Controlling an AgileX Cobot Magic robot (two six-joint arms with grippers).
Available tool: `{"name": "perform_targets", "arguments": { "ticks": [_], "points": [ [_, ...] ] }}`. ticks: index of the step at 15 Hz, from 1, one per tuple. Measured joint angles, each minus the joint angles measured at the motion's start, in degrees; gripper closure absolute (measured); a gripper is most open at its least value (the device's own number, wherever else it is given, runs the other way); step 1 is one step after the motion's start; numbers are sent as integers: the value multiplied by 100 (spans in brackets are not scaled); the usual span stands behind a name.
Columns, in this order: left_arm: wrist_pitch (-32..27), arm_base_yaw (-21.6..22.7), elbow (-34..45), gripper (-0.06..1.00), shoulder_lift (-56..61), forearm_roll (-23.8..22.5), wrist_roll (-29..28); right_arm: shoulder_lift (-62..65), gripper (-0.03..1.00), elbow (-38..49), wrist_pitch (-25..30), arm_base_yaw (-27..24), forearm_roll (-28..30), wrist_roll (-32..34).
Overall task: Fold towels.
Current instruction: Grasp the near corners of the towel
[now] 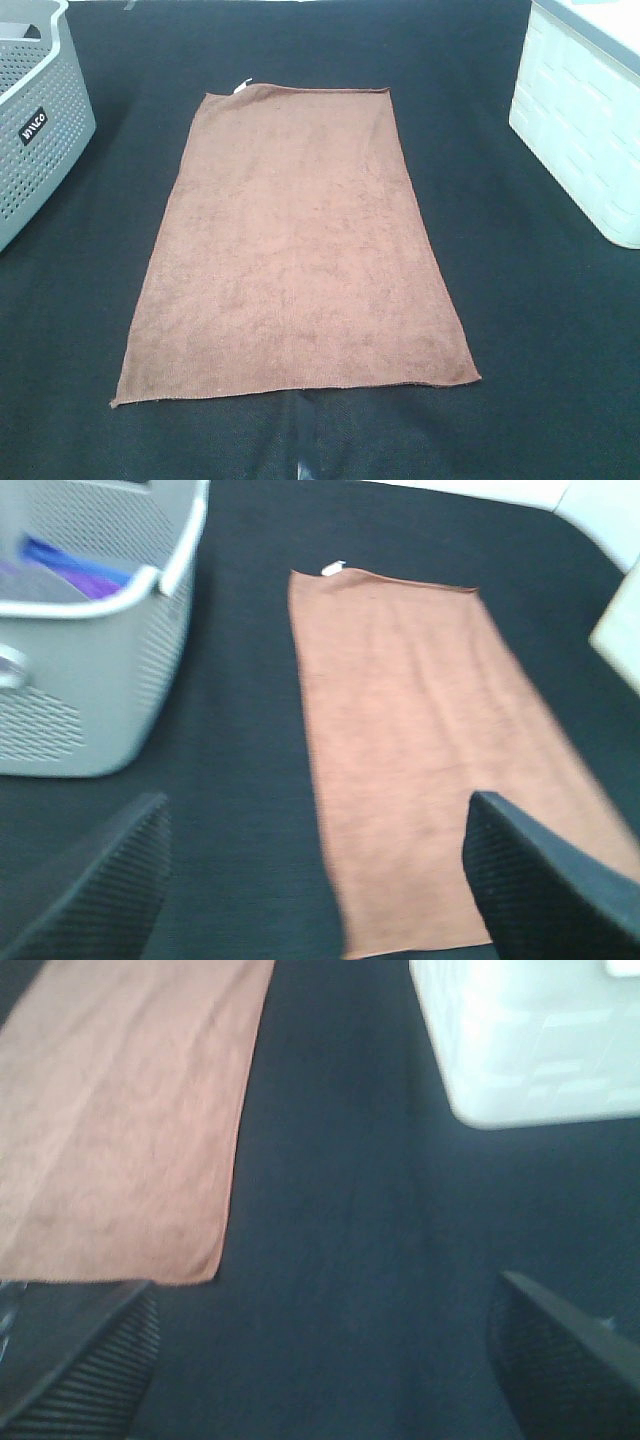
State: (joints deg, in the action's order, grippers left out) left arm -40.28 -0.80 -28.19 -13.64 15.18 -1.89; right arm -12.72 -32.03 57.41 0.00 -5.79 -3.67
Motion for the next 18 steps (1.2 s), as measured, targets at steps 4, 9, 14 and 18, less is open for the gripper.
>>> {"name": "perform_targets", "arguments": {
  "ticks": [4,9,14,18],
  "points": [
    [407,0,23,19,-1868,819,132,-2177,13,-80,-46,0,-636,6],
    [922,0,23,19,-4269,2183,1730,-4332,13,-80,-613,0,-1100,-172],
    [1209,0,23,19,-5707,3598,3352,-5506,13,-80,-1060,0,-1856,-951],
    [1341,0,23,19,-6807,4836,4778,-6492,13,-86,-1759,0,-2767,-1874]
  ]
}}
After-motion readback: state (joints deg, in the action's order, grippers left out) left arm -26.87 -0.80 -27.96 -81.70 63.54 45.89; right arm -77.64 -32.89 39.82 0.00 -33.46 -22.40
